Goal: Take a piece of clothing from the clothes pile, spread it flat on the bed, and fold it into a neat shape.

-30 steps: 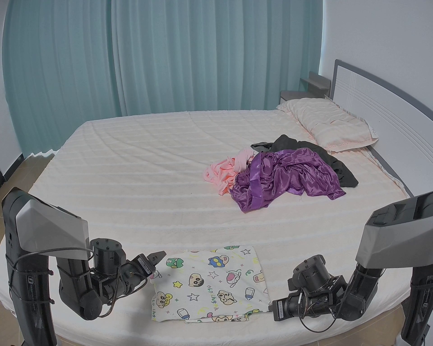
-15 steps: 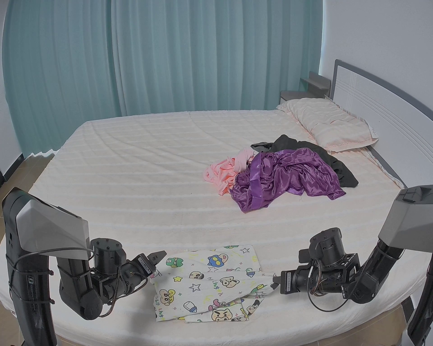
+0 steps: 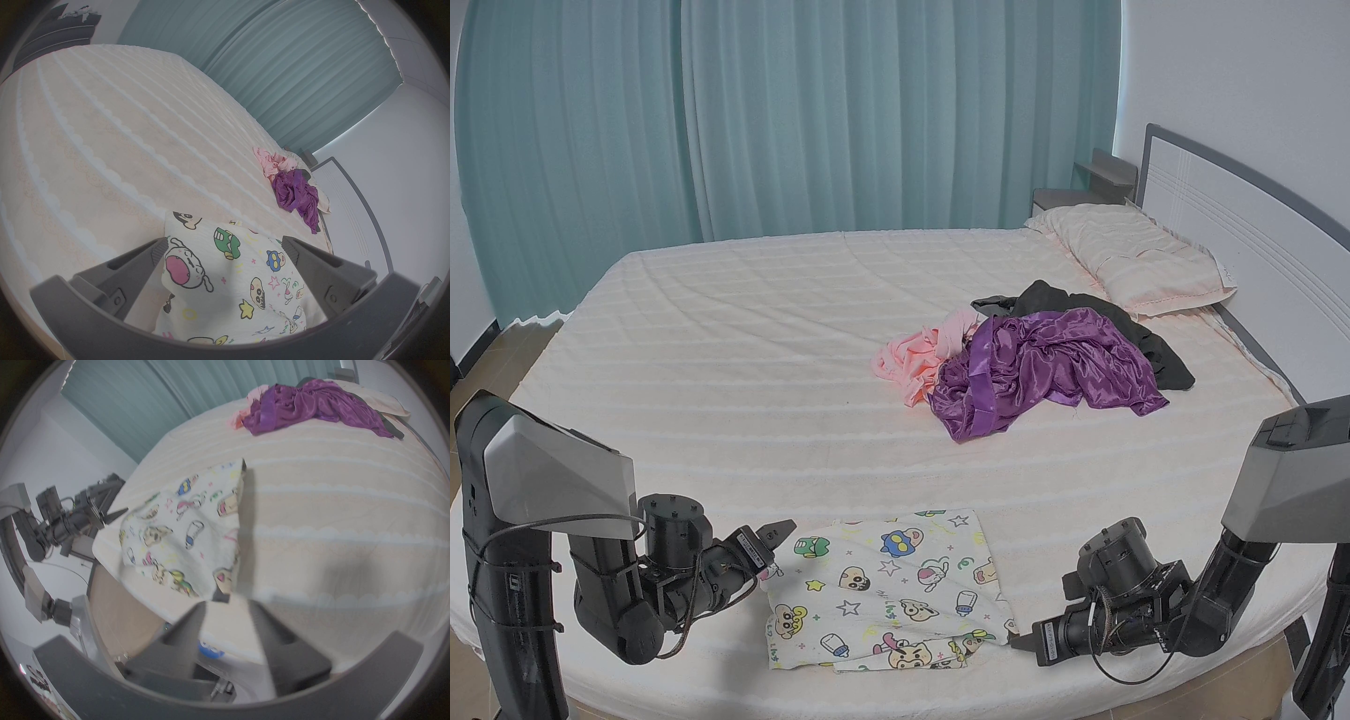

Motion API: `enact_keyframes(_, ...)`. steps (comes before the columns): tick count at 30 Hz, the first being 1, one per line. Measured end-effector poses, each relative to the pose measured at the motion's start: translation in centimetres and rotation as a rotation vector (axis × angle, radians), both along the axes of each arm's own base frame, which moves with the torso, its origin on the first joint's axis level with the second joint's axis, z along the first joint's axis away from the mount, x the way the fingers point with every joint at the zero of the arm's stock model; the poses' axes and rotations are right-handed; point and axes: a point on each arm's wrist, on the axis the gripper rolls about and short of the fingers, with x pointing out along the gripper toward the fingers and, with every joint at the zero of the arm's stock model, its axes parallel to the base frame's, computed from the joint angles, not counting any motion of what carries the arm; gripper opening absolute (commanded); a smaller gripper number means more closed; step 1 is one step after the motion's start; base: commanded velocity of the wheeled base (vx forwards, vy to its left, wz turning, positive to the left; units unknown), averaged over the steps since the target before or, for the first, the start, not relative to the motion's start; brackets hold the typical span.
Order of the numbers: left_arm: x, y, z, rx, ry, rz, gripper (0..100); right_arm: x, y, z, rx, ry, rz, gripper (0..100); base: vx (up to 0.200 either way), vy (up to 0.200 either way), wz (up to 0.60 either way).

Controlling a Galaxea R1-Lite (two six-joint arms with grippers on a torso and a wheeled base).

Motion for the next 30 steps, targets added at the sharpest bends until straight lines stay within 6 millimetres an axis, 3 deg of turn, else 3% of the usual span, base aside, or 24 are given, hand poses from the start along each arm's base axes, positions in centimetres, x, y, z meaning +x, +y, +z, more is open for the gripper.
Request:
enact_keyframes(6, 0.0, 0.0, 0.0, 0.000, -0.001, 0.001, 100, 0.3, -0.1, 0.2, -0.013, -0.017, 0.018, 100, 0.000, 0.000, 0.00)
enact_keyframes(10, 0.0, 0.0, 0.0, -0.001, -0.001, 0.000, 100, 2.2, 0.3, 1.3, 0.041, -0.083, -0.025, 100, 0.000, 0.000, 0.00)
enact_keyframes(16, 0.0, 0.0, 0.0, -0.005, 0.000, 0.000, 100, 6.7, 2.2, 2.8, 0.139, -0.194, -0.112, 100, 0.000, 0.000, 0.00)
enact_keyframes(24, 0.0, -0.1, -0.1, -0.012, 0.004, 0.002, 100, 12.7, 4.5, 0.2, 0.165, -0.241, -0.216, 100, 0.000, 0.000, 0.00)
enact_keyframes(30, 0.0, -0.2, -0.2, -0.012, 0.009, 0.000, 100, 14.8, 5.3, -1.3, 0.170, -0.245, -0.277, 100, 0.000, 0.000, 0.00)
